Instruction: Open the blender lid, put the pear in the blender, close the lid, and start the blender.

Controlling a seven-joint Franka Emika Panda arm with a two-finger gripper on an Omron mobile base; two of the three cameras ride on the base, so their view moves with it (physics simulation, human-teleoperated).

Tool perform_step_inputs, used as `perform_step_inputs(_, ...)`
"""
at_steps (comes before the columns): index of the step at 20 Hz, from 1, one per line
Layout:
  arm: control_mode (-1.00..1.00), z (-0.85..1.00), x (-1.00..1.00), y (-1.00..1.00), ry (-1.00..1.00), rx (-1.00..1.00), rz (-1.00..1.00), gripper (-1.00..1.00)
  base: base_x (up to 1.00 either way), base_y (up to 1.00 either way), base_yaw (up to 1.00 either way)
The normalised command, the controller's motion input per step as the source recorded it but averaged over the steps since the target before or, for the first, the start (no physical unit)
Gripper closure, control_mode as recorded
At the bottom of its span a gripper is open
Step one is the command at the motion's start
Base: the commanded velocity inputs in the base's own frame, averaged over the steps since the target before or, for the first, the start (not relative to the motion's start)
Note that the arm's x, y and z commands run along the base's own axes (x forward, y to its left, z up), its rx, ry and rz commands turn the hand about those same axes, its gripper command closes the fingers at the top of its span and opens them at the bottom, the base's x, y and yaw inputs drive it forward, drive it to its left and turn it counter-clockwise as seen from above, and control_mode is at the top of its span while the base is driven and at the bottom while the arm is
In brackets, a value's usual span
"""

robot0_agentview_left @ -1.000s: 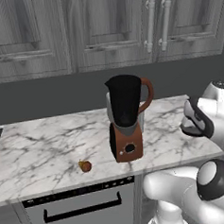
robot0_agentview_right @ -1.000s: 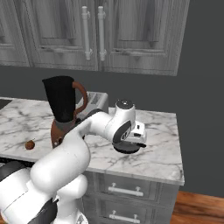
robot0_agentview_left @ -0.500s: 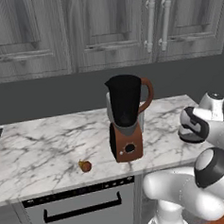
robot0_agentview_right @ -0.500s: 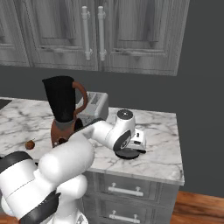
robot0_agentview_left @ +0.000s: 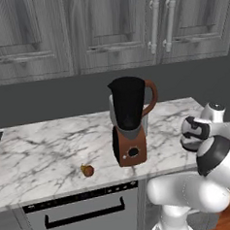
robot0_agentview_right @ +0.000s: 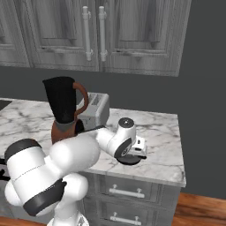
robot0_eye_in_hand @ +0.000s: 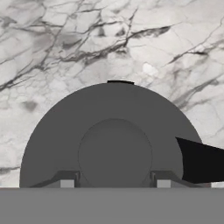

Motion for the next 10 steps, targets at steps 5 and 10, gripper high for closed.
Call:
perform_step_inputs(5,-1.00,-0.38,0.06,0.00,0.00,0.00,0.00,1.00,0.00,0.00,0.00)
perform_step_inputs(10,-1.00,-0.44,0.00,0.00,0.00,0.00,0.00,1.00,0.00,0.00,0.00)
